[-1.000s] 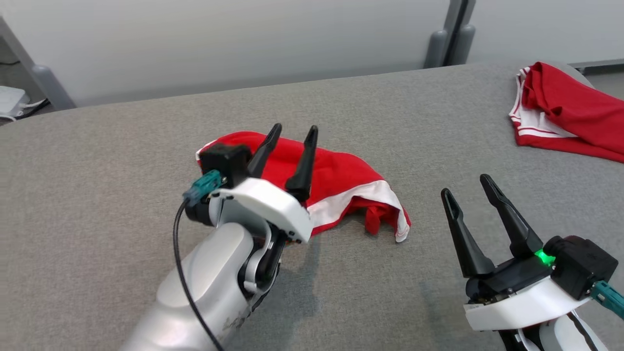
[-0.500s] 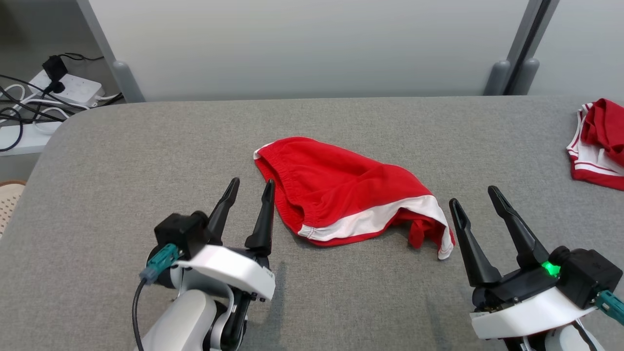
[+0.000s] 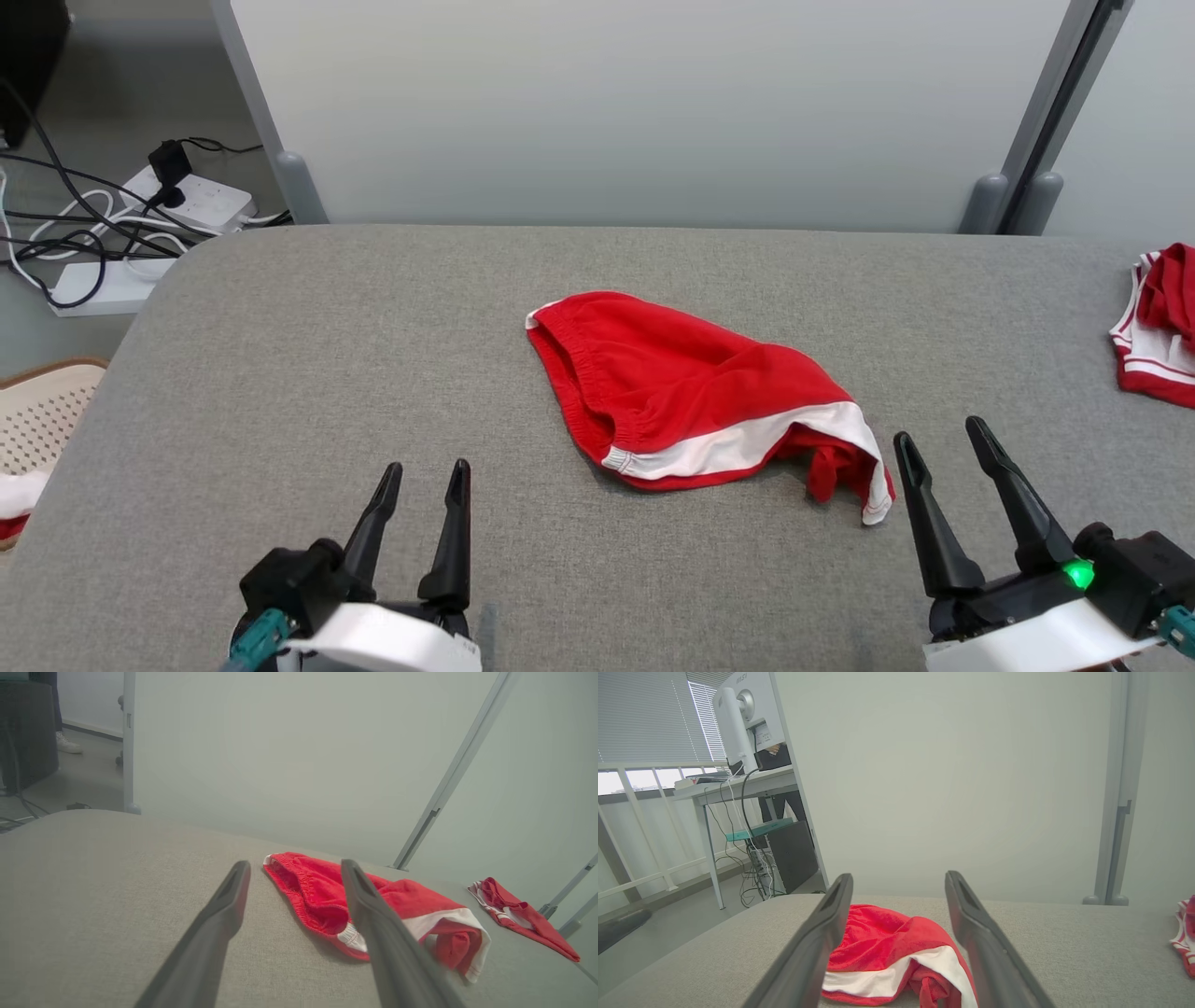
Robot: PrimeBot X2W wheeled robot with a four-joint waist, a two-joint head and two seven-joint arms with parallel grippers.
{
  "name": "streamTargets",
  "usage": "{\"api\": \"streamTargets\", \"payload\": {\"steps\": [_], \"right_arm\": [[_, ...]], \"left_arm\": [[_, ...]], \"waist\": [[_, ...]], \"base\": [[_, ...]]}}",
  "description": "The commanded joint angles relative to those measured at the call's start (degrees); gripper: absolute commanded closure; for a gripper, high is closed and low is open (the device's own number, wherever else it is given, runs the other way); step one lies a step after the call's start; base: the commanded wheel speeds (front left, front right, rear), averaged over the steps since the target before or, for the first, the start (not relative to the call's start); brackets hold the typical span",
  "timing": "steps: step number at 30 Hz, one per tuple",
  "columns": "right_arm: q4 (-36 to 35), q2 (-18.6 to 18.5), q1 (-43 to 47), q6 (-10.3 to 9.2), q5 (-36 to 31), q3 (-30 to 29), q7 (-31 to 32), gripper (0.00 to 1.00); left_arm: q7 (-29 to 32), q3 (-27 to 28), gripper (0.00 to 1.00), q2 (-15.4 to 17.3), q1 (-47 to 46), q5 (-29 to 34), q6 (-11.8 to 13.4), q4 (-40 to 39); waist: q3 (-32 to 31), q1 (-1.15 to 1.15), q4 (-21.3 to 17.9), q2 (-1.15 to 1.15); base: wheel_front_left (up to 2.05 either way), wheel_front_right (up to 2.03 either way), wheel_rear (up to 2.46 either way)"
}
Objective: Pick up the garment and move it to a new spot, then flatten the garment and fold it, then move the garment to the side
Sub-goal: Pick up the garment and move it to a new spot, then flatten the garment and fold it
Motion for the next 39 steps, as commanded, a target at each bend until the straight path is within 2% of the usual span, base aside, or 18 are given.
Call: {"api": "streamTargets", "payload": {"steps": [1, 9, 13, 30, 39], "right_arm": [[-1.8, -0.57, -0.16, 0.23, -0.11, 0.35, -0.66, 0.0], [-2.07, 1.73, 3.25, 0.23, -3.4, -5.91, -0.66, 0.0], [-2.26, 2.84, 5.42, 0.23, -3.87, -7.61, -0.66, 0.0], [-2.13, 3.41, 6.32, 0.23, -3.26, -7.7, -0.66, 0.0], [-3.03, 2.17, 4.46, 0.23, -2.59, -6.37, -0.66, 0.0]], "left_arm": [[-0.5, 2.66, 0.0, 0.55, -0.18, 2.19, 0.47, -2.1], [-0.5, 7.35, 0.0, 1.28, 4.39, 13.61, 2.26, -6.81], [-0.5, 9.46, 0.0, 0.75, 6.33, 17.14, 1.94, -7.54], [-0.5, 13.51, 0.0, -3.74, 7.25, 21.0, -4.06, -6.22], [-0.5, 10.52, 0.0, -4.91, 0.75, 21.72, -8.94, -0.16]], "waist": [[-0.44, 0.0, 0.31, 0.0], [-1.35, 0.0, 0.88, 0.0], [-1.7, 0.0, 0.96, 0.0], [-0.89, 0.0, -0.62, 0.0], [2.66, 0.0, -3.08, 0.0]], "base": [[0.0, 0.0, 0.0], [0.0, 0.0, 0.0], [0.0, 0.0, 0.0], [0.0, 0.0, 0.0], [0.0, 0.0, 0.0]]}}
